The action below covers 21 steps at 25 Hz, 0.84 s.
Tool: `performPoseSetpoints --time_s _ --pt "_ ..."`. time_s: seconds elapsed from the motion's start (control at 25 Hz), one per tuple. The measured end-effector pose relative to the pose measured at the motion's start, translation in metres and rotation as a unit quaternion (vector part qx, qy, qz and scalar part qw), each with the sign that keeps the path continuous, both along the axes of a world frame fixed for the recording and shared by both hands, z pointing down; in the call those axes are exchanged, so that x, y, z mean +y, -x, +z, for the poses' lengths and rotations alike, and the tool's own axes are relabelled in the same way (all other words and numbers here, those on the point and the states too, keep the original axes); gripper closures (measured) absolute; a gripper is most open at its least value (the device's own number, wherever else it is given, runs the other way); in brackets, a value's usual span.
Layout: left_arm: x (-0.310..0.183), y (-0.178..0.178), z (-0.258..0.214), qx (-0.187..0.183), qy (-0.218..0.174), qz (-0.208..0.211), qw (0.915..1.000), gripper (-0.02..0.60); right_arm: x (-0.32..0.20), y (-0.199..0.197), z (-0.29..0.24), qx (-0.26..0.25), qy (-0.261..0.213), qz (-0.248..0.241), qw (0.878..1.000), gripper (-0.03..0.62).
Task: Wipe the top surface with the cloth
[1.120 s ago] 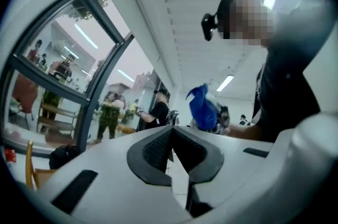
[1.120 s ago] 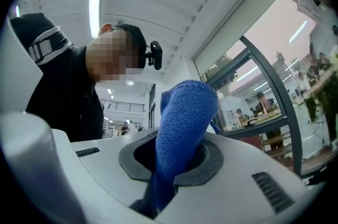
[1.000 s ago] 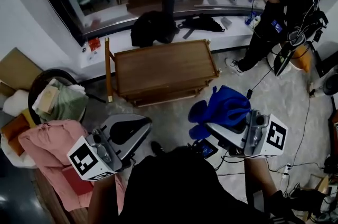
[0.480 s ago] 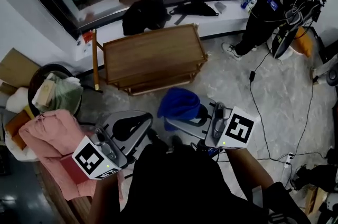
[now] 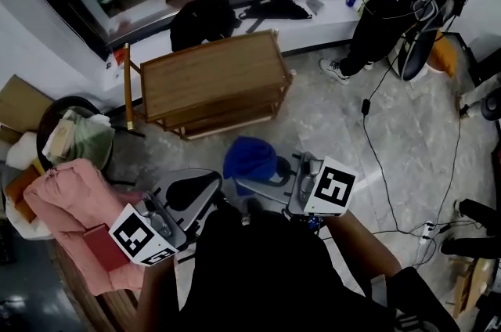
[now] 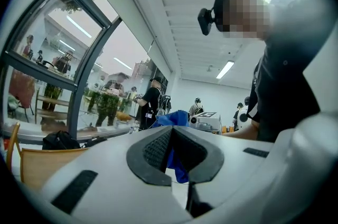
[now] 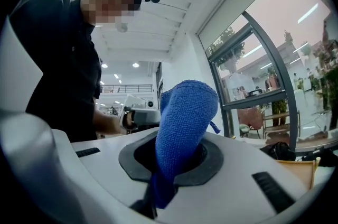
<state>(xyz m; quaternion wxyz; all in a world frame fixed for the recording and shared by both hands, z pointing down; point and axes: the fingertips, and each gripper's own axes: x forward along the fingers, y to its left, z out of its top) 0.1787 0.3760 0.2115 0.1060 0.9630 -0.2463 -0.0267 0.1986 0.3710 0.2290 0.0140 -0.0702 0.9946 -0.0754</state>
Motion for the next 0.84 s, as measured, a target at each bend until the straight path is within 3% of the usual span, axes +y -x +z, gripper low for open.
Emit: performPoseSetpoints --time_s 0.4,0.84 --pt "-0.004 -0.01 0.005 -0.012 0.018 0.004 0.9998 0.572 0.007 -0.018 0.0 -0.004 -0.013 0.027 1.0 0.539" --pt "-0.016 0.003 0.009 -0.018 0.04 -0.03 0.9986 0.571 0.026 -0.012 -0.018 -0.015 -0.021 0.008 1.0 0.539"
